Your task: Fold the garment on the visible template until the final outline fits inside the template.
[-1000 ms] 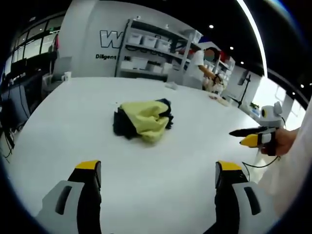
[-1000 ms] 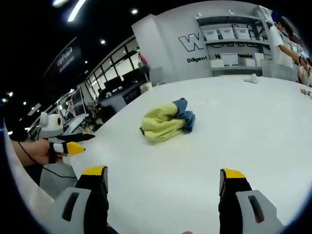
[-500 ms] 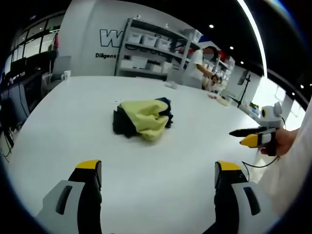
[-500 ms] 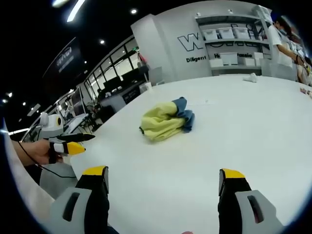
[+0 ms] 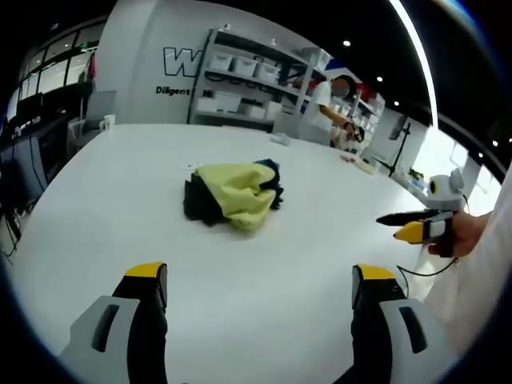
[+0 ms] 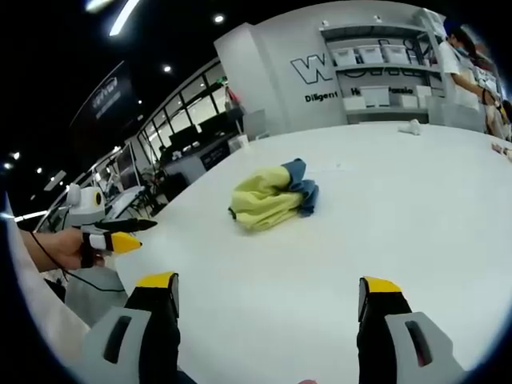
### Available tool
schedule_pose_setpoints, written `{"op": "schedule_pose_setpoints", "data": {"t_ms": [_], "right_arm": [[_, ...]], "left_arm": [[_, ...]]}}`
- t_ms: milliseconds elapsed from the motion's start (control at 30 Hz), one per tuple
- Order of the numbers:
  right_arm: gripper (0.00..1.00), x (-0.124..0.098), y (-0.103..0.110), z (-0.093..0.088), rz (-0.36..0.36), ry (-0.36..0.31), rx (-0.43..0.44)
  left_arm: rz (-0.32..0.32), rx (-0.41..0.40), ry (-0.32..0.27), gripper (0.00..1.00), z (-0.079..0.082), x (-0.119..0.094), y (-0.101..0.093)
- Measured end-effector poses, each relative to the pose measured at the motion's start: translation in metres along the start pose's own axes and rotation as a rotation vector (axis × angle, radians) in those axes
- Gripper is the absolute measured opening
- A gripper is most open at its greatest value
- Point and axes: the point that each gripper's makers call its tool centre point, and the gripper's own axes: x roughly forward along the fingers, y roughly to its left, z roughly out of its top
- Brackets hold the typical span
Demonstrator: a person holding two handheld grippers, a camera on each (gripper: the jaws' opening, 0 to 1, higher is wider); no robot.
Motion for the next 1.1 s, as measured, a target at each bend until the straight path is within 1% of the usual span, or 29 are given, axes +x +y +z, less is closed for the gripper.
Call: {"op": "schedule_pose_setpoints", "data": {"t_ms": [1100], "right_arm": [[0.89, 0.0006, 0.0045, -0.0038, 0.004, 0.008, -0.011]], "left_arm": [[-0.002, -0.005, -0.002, 0.94, -0.0010, 0.0014, 0.0023]]}}
